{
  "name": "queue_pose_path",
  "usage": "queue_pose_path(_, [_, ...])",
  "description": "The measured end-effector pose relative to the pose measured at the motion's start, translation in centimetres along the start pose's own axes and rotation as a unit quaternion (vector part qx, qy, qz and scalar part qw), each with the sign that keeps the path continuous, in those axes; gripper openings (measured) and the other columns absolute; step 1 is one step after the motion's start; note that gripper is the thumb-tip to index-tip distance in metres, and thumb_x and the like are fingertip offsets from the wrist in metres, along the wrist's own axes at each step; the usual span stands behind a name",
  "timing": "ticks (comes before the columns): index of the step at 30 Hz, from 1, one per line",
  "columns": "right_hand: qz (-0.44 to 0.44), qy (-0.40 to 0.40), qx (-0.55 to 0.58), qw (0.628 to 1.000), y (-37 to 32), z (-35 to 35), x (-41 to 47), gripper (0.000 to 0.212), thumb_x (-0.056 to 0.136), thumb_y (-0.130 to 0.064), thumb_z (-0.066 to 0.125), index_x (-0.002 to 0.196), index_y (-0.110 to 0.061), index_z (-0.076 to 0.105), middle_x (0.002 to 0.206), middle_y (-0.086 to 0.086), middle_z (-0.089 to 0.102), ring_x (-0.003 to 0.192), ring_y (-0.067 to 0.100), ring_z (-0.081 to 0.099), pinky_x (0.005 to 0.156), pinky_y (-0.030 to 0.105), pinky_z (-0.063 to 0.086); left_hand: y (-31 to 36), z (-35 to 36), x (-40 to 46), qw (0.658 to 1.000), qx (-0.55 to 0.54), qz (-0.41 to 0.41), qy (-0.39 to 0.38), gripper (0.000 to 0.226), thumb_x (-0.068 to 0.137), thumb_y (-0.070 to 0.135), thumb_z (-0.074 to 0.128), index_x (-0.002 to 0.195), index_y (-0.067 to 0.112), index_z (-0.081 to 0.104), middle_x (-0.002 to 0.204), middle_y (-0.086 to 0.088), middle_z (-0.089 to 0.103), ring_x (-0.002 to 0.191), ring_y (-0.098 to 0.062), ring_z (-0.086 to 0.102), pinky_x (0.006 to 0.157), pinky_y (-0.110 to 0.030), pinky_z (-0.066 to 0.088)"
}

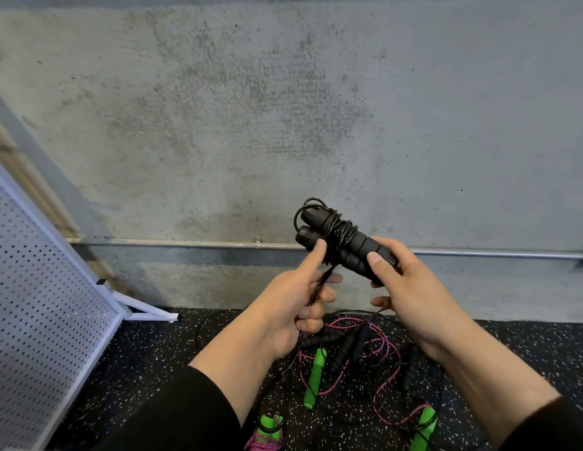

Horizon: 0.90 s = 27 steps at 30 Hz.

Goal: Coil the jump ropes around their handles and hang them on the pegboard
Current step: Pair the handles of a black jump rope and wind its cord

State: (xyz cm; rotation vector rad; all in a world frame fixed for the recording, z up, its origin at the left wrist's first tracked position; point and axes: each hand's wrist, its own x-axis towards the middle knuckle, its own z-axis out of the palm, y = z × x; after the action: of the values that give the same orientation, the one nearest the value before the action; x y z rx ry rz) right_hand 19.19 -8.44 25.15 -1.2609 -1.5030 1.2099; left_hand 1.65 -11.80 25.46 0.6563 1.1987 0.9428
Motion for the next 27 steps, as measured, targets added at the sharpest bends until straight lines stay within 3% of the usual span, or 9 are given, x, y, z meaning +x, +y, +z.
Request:
queue_pose_path(5, [-0.001,-0.033,-0.053,0.998,-0.5,-0.4,0.2,0.022,0.101,-0.031,0.057,0.112,-0.049,0.063,0.107,-0.012,0.068,0.092,0.023,0.065,0.081,0.037,0.057,0.0,-0.5,0.2,0.998,-0.054,-0.005,-0.010,0.094,0.075,0.088,0.050,0.119,0.006,0.064,0.068,0.005,0.045,0.049,-0.006,0.017,0.036,-0.018,0.018])
queue_pose_path(8, [0.014,-0.063,-0.070,0.995,-0.5,-0.1,0.0,0.025,0.096,-0.026,0.064,0.105,-0.050,0.063,0.105,0.005,0.068,0.081,0.026,0.059,0.089,0.051,0.053,-0.1,-0.5,0.4,0.998,-0.068,-0.002,-0.002,0.083,0.075,0.087,0.052,0.109,0.012,0.062,0.067,0.005,0.044,0.049,-0.006,0.016,0.037,-0.019,0.016])
queue_pose_path(12, [0.022,-0.102,-0.098,0.990,-0.3,-0.2,0.1,0.025,0.092,-0.031,0.069,0.107,-0.048,0.060,0.108,0.015,0.064,0.079,0.019,0.054,0.090,0.056,0.050,-0.3,-0.5,0.5,0.998,-0.061,0.013,0.026,0.069,0.077,0.082,0.057,0.090,0.015,0.064,0.065,0.005,0.041,0.048,-0.006,0.018,0.039,-0.019,0.015])
queue_pose_path(15, [0.027,-0.117,-0.085,0.989,-0.1,-0.6,0.0,0.015,0.092,-0.050,0.063,0.105,-0.043,0.059,0.093,0.000,0.064,0.075,0.013,0.053,0.078,0.041,0.047,-0.2,-0.4,0.4,0.999,-0.024,0.033,0.029,0.058,0.079,0.079,0.059,0.082,0.021,0.063,0.064,0.006,0.041,0.050,-0.007,0.019,0.041,-0.020,0.014])
queue_pose_path(17, [0.051,-0.115,-0.073,0.989,0.2,-0.6,0.1,0.026,0.093,-0.063,0.052,0.105,-0.041,0.056,0.085,-0.003,0.063,0.071,0.011,0.052,0.074,0.035,0.042,-0.1,-0.2,0.2,0.999,-0.004,0.041,0.025,0.053,0.080,0.077,0.061,0.083,0.024,0.062,0.063,0.006,0.042,0.051,-0.008,0.019,0.043,-0.021,0.013])
queue_pose_path(19, [0.072,-0.123,-0.071,0.987,0.4,-0.5,0.0,0.038,0.091,-0.070,0.049,0.116,-0.041,0.052,0.088,-0.003,0.073,0.073,0.007,0.061,0.074,0.032,0.042,-0.2,-0.1,0.2,0.998,0.003,0.045,0.034,0.049,0.080,0.075,0.063,0.077,0.026,0.063,0.064,0.006,0.043,0.050,-0.008,0.020,0.044,-0.022,0.013])
queue_pose_path(24, [0.065,-0.170,-0.092,0.979,0.3,-0.6,-0.1,0.040,0.096,-0.055,0.056,0.130,-0.035,0.057,0.070,-0.014,0.068,0.062,-0.002,0.060,0.066,0.022,0.043,-0.2,-0.5,0.3,0.997,0.030,0.052,0.040,0.052,0.082,0.074,0.062,0.081,0.022,0.068,0.066,0.004,0.048,0.048,-0.008,0.022,0.042,-0.022,0.015])
queue_pose_path(25, [0.057,-0.157,-0.102,0.981,0.4,-0.7,0.1,0.047,0.094,-0.058,0.058,0.134,-0.034,0.057,0.077,-0.017,0.070,0.069,-0.004,0.063,0.071,0.023,0.046,-0.2,-0.6,0.3,0.997,0.034,0.053,0.036,0.053,0.083,0.074,0.061,0.083,0.022,0.071,0.067,0.004,0.049,0.048,-0.009,0.022,0.043,-0.022,0.015])
queue_pose_path(27, [0.019,-0.110,-0.163,0.980,0.5,-0.9,0.6,0.064,0.088,-0.061,0.064,0.144,-0.033,0.050,0.112,-0.019,0.068,0.101,-0.001,0.064,0.094,0.028,0.048,-0.2,-0.5,0.2,0.997,0.039,0.057,0.030,0.057,0.084,0.075,0.058,0.097,0.022,0.075,0.068,0.004,0.053,0.049,-0.009,0.022,0.046,-0.024,0.014])
